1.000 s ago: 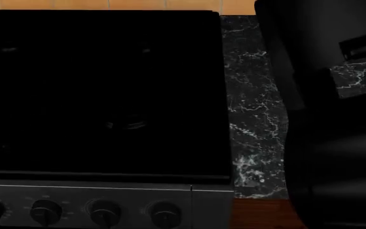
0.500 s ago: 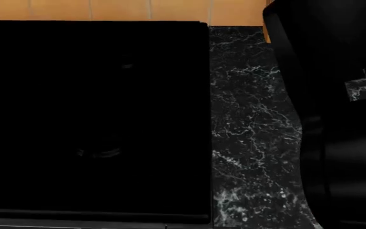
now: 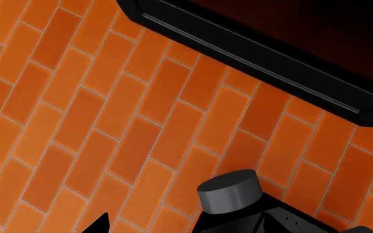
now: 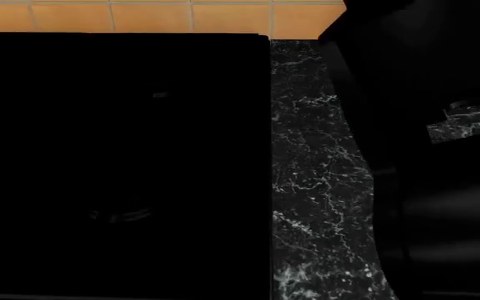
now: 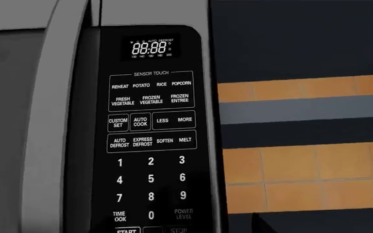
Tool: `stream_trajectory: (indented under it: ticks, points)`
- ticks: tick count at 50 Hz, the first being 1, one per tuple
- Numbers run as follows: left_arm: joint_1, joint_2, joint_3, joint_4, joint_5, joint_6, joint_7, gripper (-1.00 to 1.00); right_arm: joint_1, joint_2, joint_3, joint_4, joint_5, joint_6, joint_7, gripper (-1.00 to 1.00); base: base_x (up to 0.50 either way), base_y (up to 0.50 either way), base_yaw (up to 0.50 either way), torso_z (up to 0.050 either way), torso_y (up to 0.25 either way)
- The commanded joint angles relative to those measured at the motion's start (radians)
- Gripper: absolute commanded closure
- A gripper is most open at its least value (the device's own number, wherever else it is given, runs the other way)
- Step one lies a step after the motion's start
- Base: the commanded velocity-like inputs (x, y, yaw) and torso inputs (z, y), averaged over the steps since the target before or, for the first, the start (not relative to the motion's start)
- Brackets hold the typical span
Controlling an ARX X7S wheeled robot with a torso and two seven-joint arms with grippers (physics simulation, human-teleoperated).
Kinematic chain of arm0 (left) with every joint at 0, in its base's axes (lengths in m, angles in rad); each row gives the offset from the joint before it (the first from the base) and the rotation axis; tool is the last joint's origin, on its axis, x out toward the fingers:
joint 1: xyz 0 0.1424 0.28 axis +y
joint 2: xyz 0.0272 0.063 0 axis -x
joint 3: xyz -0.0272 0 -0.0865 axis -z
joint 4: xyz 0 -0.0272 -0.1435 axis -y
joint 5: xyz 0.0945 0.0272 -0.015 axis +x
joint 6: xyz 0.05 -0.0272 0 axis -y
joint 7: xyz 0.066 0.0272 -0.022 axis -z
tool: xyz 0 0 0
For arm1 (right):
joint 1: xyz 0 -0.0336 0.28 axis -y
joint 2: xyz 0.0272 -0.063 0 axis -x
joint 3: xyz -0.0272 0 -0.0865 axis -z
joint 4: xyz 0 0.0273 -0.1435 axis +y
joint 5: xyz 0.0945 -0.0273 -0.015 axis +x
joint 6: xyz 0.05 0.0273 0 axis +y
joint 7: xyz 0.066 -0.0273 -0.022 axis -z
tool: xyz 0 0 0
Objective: Press the stop button on the microwave
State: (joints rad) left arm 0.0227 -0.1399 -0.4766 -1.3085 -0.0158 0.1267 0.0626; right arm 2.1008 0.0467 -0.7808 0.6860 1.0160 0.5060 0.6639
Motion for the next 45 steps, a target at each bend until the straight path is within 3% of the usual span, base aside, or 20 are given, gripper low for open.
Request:
stream_trajectory:
  ticks: [1, 8, 36, 45]
  points:
    - [0.001, 0.0, 0.0, 0.0, 0.0, 0.0, 0.0, -1.0, -0.017, -0.013, -0.005, -0.011, 0.03, 0.003, -0.012, -1.0, 0.0, 0.0, 0.0, 0.05, 0.082]
    - [0.001, 0.0, 0.0, 0.0, 0.0, 0.0, 0.0, -1.0, -0.023, -0.022, -0.044, 0.01, 0.024, 0.023, -0.002, -1.0, 0.46, -0.04, 0.0, 0.05, 0.085]
    - [0.001, 0.0, 0.0, 0.0, 0.0, 0.0, 0.0, -1.0, 0.014, -0.006, -0.093, -0.033, 0.029, 0.007, -0.004, -1.0, 0.0, 0.0, 0.0, 0.05, 0.084]
    - [0.001, 0.0, 0.0, 0.0, 0.0, 0.0, 0.0, -1.0, 0.008, 0.002, -0.105, -0.069, 0.029, 0.003, 0.004, -1.0, 0.37, -0.16, 0.0, 0.05, 0.084]
